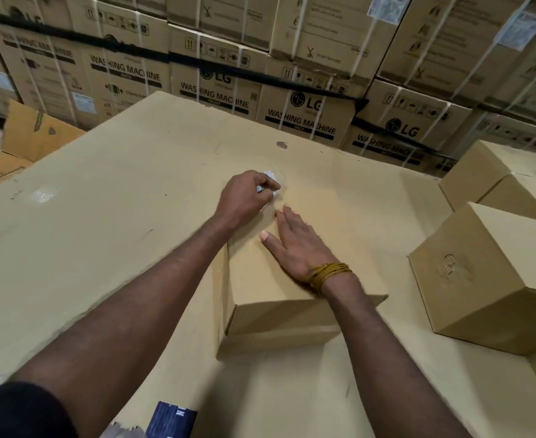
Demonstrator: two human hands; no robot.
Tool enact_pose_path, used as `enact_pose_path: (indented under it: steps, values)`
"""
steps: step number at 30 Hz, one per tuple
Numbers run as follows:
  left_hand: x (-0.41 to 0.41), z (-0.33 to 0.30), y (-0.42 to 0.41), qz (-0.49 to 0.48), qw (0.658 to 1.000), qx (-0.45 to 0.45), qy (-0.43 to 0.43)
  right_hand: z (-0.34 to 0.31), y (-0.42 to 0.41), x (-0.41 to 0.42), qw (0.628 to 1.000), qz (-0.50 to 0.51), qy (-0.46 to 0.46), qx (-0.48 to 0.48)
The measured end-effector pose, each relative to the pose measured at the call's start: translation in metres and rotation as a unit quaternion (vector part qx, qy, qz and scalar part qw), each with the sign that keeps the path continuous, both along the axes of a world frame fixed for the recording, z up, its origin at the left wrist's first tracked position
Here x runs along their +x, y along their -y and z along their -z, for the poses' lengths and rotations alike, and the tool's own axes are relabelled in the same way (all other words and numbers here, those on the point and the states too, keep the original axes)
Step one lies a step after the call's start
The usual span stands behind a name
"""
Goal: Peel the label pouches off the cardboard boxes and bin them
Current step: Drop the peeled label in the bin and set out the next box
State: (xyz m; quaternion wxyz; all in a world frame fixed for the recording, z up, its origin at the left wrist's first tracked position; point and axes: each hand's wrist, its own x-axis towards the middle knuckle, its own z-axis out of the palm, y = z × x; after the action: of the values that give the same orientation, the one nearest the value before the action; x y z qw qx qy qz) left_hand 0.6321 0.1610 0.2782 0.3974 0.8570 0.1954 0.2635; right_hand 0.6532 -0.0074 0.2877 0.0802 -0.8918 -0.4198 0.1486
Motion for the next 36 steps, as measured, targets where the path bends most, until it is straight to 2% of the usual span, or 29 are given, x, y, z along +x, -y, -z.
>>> enact_pose_path:
  steps: [8,12,16,22,30,36]
  values:
    - [-0.002,0.002,-0.001,0.005,1.0,-0.018,0.01,0.001,0.062,-0.057,0.999,-0.042,0.02,0.002]
    - [0.001,-0.001,0.001,0.011,1.0,-0.011,0.005,-0.004,0.027,-0.017,1.0,-0.026,-0.007,-0.004]
    - [-0.001,0.0,-0.001,0.0,1.0,-0.021,0.006,0.003,0.002,0.001,1.0,-0.001,0.015,0.009]
    - [-0.003,0.005,-0.002,0.005,0.998,-0.059,0.03,0.005,0.062,-0.053,0.999,-0.035,0.03,0.009]
    - [0.0,0.003,-0.001,0.004,0.999,-0.032,0.012,0.001,0.001,0.013,1.0,-0.001,0.005,0.003]
    - [-0.003,0.004,0.0,-0.002,0.999,-0.037,0.016,0.005,0.051,-0.045,0.999,-0.037,0.027,0.019]
